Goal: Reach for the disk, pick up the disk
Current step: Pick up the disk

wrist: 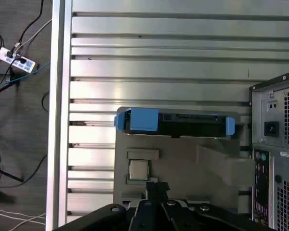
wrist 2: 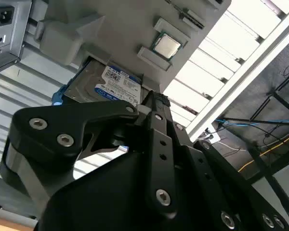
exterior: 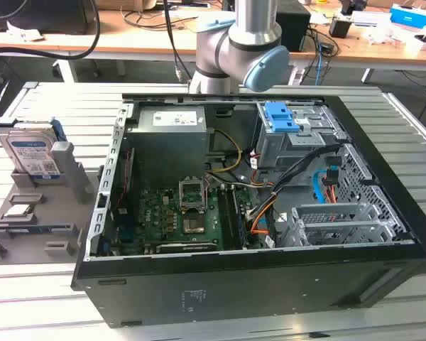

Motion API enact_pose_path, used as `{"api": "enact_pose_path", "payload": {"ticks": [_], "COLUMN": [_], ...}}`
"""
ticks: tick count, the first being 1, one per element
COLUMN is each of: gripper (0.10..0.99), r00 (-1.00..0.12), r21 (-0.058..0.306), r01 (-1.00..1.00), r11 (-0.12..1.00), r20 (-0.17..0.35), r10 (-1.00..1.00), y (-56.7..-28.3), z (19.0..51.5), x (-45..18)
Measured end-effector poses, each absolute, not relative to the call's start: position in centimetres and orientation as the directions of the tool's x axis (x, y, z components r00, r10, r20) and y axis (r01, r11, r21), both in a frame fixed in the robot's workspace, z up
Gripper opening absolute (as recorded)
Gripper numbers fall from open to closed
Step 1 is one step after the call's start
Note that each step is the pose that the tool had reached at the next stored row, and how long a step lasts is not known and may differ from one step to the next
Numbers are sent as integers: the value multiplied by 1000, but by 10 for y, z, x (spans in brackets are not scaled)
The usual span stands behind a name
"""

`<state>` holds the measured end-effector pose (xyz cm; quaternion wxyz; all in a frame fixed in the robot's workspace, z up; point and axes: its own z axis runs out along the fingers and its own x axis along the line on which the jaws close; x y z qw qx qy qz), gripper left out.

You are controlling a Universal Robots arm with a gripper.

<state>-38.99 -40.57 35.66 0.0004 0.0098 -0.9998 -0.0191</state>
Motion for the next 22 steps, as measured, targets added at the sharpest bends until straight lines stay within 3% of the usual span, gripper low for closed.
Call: {"api": "enact_pose_path", "payload": {"ticks": [22], "gripper": [106], "r00": [-969], "r21": [38], "r01": [-248], "r11": [968], "r20": [0], "r10": [-248], "y": [-406], "z": [357], "x": [-390]}}
